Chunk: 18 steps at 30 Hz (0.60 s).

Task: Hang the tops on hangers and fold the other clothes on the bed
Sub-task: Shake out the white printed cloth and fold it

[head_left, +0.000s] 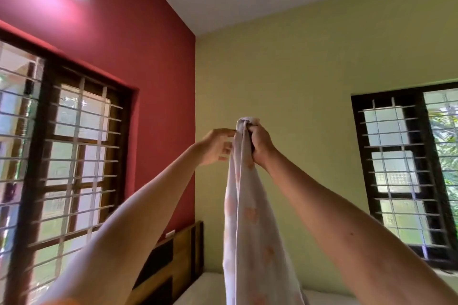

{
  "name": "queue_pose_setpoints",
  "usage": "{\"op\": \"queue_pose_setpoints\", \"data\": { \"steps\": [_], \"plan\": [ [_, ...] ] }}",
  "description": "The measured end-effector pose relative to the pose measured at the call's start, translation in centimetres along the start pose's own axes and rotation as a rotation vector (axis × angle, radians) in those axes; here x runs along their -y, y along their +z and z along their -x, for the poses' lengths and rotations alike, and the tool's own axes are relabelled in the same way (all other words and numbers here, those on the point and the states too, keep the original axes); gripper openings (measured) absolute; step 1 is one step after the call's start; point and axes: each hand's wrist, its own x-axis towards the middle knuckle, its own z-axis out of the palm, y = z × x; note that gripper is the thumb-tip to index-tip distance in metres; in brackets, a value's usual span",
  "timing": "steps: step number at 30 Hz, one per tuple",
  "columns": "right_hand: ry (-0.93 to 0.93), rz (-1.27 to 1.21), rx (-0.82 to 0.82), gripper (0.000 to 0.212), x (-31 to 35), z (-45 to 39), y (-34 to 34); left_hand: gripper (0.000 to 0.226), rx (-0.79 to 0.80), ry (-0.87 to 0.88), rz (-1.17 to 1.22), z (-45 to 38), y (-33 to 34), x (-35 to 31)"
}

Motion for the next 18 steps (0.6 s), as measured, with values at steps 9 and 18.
{"op": "queue_pose_setpoints", "data": {
  "steps": [9,18],
  "plan": [
    [-0.248,0.246,-0.244,0.027,1.7,-2.8,-2.6,0.042,0.066,-0.079,-0.340,-0.9,-2.0,5.1],
    [-0.159,0.886,-0.010,0.089,1.4,-3.9,-3.7,0.019,-0.045,0.052,-0.570,-4.2,-1.9,-0.6]
  ]
}}
